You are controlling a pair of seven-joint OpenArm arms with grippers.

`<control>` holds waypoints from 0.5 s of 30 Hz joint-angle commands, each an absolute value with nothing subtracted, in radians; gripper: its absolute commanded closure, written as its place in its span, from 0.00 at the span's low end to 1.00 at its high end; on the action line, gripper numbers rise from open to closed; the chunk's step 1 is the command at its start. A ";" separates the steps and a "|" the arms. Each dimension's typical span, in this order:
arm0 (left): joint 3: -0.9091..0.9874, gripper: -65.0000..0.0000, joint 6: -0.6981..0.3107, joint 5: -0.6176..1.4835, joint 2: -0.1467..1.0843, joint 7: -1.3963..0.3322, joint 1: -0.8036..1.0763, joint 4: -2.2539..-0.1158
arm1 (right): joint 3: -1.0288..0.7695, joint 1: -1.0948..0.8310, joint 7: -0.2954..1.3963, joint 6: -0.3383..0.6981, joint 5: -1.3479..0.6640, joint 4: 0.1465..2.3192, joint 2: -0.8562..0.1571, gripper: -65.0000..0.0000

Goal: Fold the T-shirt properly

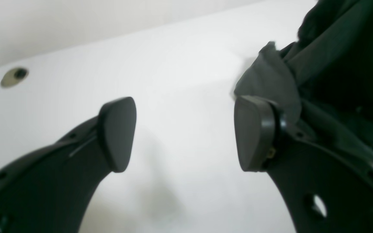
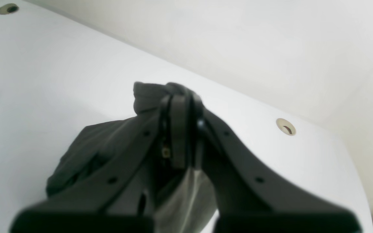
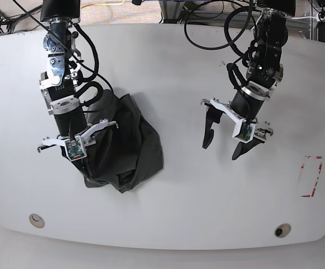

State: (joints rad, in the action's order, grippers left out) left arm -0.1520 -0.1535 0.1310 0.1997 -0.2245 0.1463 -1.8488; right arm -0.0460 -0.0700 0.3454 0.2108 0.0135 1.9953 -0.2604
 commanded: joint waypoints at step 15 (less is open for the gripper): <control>-0.185 0.30 -0.159 0.135 0.159 -0.218 0.093 -1.773 | -0.078 -0.054 0.252 0.208 -0.001 2.037 -0.221 1.00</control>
State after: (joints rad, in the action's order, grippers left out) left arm -0.1860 -0.1574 0.1310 0.1604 -0.2405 0.1055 -1.7611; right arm -0.0765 -0.0711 0.2947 0.2111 0.0013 2.0041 -0.2203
